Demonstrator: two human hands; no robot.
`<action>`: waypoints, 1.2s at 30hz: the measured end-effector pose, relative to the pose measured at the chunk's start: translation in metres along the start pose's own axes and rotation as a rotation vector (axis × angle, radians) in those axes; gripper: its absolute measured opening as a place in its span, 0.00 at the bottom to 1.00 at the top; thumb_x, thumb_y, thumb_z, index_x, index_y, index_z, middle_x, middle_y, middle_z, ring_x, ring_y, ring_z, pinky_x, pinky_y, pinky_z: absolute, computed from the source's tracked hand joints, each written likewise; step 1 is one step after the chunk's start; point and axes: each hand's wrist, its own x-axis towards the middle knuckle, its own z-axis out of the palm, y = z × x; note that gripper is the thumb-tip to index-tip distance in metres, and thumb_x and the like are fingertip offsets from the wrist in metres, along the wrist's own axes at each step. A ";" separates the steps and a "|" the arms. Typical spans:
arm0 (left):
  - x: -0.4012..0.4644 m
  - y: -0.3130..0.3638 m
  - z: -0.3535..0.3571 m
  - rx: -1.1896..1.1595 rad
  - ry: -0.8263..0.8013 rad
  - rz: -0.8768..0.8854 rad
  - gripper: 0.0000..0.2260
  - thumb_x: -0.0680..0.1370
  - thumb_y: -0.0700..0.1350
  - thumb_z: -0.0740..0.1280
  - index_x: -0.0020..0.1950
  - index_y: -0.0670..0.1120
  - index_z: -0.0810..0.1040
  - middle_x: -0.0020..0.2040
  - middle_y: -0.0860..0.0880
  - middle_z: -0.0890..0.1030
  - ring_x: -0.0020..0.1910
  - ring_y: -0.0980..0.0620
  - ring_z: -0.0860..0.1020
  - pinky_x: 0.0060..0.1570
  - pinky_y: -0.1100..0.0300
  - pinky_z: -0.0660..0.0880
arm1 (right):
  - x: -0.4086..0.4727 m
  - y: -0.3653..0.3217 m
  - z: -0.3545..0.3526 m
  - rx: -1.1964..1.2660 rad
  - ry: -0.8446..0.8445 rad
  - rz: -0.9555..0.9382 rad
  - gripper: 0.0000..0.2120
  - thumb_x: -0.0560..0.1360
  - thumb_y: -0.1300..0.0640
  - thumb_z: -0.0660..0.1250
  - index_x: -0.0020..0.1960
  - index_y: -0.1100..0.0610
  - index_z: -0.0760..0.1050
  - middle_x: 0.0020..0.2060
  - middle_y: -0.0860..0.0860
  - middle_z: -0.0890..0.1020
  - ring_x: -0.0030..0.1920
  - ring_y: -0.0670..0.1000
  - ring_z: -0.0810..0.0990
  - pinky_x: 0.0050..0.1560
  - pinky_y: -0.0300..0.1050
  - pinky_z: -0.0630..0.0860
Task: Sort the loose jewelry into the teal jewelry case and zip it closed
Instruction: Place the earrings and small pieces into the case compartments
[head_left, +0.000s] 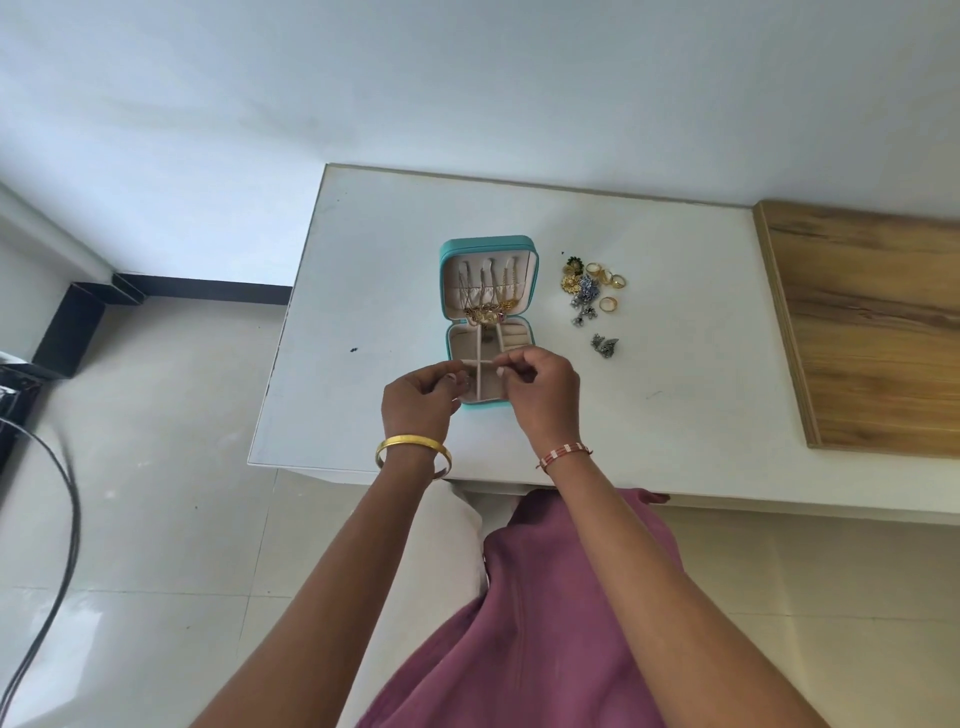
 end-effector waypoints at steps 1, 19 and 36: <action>-0.003 0.000 0.002 0.001 -0.012 0.008 0.10 0.76 0.34 0.62 0.52 0.42 0.81 0.44 0.45 0.82 0.45 0.48 0.81 0.44 0.61 0.78 | 0.001 0.003 -0.005 0.018 0.018 0.013 0.07 0.72 0.70 0.65 0.47 0.64 0.81 0.42 0.59 0.84 0.39 0.50 0.79 0.48 0.46 0.80; -0.022 0.009 0.100 0.081 -0.223 0.029 0.10 0.76 0.34 0.60 0.47 0.42 0.80 0.38 0.46 0.80 0.36 0.54 0.78 0.47 0.58 0.77 | 0.061 0.069 -0.069 -0.453 0.125 -0.018 0.15 0.75 0.67 0.62 0.61 0.62 0.75 0.53 0.62 0.73 0.56 0.60 0.74 0.55 0.46 0.71; -0.044 0.014 0.091 0.177 -0.285 0.116 0.11 0.77 0.36 0.61 0.57 0.41 0.78 0.48 0.44 0.80 0.48 0.45 0.78 0.56 0.49 0.76 | 0.012 0.020 -0.089 0.412 0.042 0.139 0.08 0.71 0.60 0.71 0.35 0.59 0.77 0.27 0.53 0.77 0.24 0.45 0.74 0.27 0.37 0.75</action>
